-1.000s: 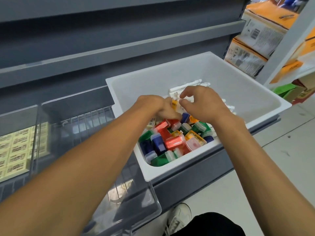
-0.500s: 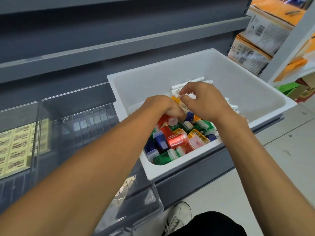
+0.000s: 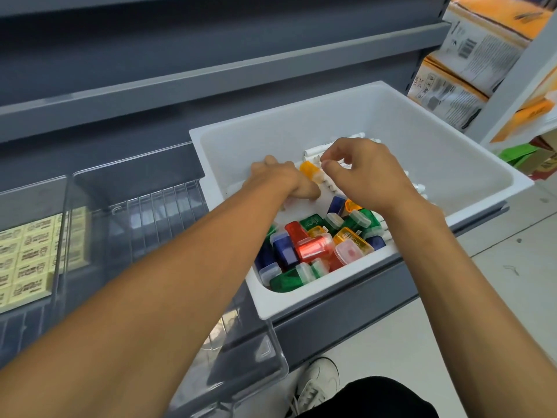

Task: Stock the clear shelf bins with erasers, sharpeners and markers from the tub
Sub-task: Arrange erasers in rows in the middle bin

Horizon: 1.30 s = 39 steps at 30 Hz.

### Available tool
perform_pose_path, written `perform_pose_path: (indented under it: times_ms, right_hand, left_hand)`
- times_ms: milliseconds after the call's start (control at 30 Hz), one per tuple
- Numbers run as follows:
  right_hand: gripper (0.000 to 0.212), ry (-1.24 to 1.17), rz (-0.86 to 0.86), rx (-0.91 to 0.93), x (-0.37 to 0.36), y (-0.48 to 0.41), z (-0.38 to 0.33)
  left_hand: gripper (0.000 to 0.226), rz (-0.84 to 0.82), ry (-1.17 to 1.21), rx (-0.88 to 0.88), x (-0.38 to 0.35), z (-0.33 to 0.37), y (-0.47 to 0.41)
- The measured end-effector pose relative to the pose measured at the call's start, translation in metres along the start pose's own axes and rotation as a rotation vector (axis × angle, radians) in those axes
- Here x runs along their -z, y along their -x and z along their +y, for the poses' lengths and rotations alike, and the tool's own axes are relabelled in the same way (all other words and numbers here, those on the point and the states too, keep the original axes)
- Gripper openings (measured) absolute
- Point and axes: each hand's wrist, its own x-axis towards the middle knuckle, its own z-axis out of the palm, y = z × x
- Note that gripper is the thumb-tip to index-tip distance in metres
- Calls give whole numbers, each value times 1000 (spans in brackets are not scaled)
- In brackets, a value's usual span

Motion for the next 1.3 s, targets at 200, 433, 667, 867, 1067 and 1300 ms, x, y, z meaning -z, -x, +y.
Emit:
perform_pose_path:
  times_ms: [200,433,667,867,1067,1300]
  right_hand:
    - [20,8,-20,7,0,-1,1]
    - [19,-4,-26,12,-1,0,1]
    - [17,-12,-25,23,-1,-2,3]
    - [17,1,-56,20,-1,-2,3]
    - [27,49,-98,10,1,2,-1]
    - [33,104,-108,-28,0,3,-2]
  left_hand:
    - [64,-71,-31,-76,9,-4,4]
    - [67,-51,83,-162,-2,-4,10]
    - [81,16,66,-136,-22,7,2]
    - [67,146,-74,-186,-32,8,-6]
    - [56,112,-39,-250,-21,7,6]
    - [62,13,-115,-242,-16,2,18]
